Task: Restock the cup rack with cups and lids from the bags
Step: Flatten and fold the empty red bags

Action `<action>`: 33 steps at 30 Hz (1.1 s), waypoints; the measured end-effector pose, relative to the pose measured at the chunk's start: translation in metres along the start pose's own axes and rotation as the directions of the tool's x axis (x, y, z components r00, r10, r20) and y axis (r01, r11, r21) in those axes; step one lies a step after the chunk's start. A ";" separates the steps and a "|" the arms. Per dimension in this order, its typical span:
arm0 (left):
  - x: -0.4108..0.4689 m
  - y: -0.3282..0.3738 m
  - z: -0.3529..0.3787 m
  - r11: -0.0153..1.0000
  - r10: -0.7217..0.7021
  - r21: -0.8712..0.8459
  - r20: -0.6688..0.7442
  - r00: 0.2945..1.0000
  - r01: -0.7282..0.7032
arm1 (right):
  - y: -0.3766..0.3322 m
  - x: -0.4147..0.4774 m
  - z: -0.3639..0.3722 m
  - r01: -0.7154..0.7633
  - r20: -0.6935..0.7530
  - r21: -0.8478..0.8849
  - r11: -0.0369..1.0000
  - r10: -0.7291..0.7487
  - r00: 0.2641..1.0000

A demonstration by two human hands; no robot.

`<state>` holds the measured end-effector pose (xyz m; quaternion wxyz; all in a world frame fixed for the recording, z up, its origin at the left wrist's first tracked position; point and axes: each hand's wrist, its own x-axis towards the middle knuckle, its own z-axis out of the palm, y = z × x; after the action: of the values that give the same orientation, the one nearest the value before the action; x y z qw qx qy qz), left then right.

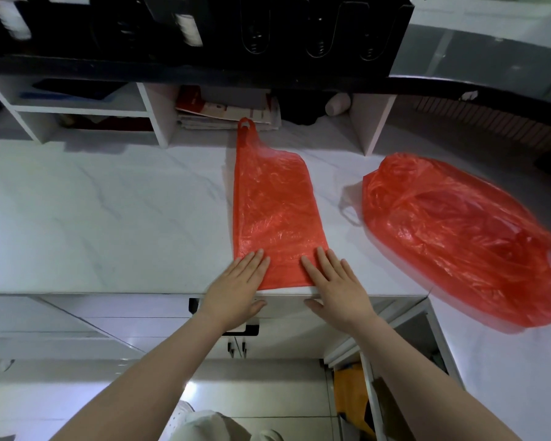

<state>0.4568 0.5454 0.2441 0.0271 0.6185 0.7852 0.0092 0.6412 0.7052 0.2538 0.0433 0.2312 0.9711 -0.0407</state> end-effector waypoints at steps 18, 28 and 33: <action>-0.038 -0.017 -0.012 0.797 -0.357 -0.589 -0.282 0.891 0.133 | 0.009 -0.017 -0.015 -0.025 -0.304 0.603 0.797 0.258 0.917; -0.014 -0.012 -0.020 0.528 -0.678 -0.771 -0.131 0.723 0.355 | -0.002 0.007 -0.014 -0.277 -0.157 0.690 0.669 0.511 0.845; -0.012 -0.010 -0.017 0.564 -0.662 -0.749 -0.158 0.732 0.348 | -0.009 0.006 -0.011 -0.259 -0.191 0.701 0.664 0.525 0.829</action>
<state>0.4490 0.5322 0.2611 0.0797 0.2871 0.8578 0.4187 0.6305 0.7007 0.2645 -0.2191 0.4427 0.8093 -0.3180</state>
